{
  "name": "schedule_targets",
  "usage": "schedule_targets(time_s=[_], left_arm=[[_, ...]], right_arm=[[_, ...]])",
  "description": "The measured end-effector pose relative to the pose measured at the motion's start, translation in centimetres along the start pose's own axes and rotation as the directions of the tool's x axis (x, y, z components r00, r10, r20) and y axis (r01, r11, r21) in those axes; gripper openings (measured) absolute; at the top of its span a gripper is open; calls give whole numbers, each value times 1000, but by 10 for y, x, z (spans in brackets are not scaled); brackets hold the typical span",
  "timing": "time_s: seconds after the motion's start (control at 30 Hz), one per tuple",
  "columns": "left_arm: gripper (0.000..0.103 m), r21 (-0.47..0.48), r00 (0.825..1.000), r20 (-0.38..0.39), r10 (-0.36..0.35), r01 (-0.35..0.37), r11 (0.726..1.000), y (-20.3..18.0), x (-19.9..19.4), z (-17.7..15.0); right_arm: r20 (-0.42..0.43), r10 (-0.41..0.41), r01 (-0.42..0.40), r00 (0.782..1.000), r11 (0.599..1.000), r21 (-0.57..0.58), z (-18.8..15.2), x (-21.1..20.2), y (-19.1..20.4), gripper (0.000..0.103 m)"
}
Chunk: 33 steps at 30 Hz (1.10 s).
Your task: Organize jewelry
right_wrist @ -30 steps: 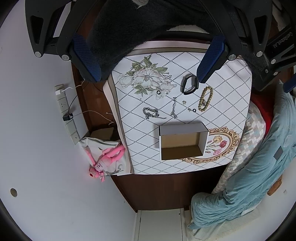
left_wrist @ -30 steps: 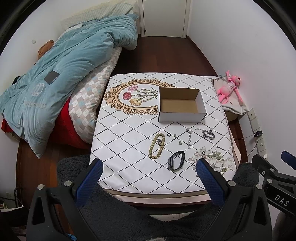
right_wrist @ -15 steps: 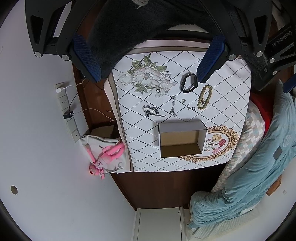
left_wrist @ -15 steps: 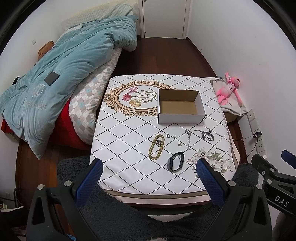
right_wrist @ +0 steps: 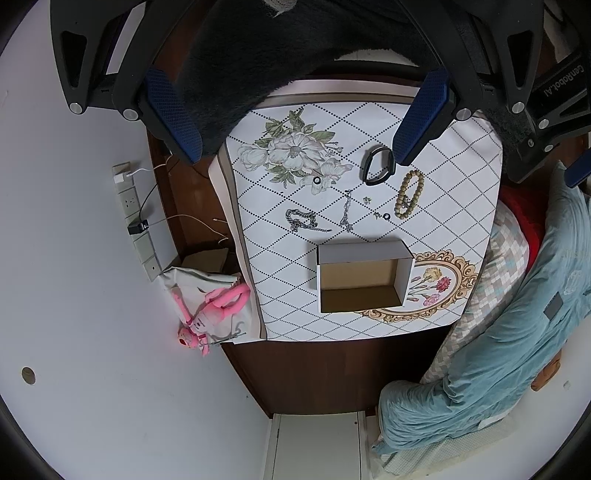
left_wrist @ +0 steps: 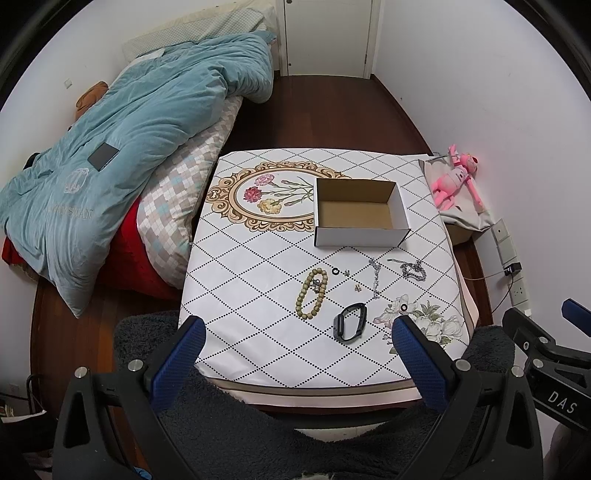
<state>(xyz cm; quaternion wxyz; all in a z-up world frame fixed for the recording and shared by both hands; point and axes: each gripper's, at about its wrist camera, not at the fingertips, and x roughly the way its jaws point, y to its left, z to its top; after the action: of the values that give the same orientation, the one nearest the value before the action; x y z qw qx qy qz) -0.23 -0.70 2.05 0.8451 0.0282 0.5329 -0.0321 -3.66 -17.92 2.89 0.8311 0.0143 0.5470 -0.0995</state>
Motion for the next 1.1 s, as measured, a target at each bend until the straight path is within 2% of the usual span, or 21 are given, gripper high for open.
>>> schedule_targets(time_s=[1.1], left_arm=[[103,-2,1000,0,-6,6,1000,-1,-2,0]], right_arm=[[12,-1,1,1000,1000,-3,2,-5,1,103]])
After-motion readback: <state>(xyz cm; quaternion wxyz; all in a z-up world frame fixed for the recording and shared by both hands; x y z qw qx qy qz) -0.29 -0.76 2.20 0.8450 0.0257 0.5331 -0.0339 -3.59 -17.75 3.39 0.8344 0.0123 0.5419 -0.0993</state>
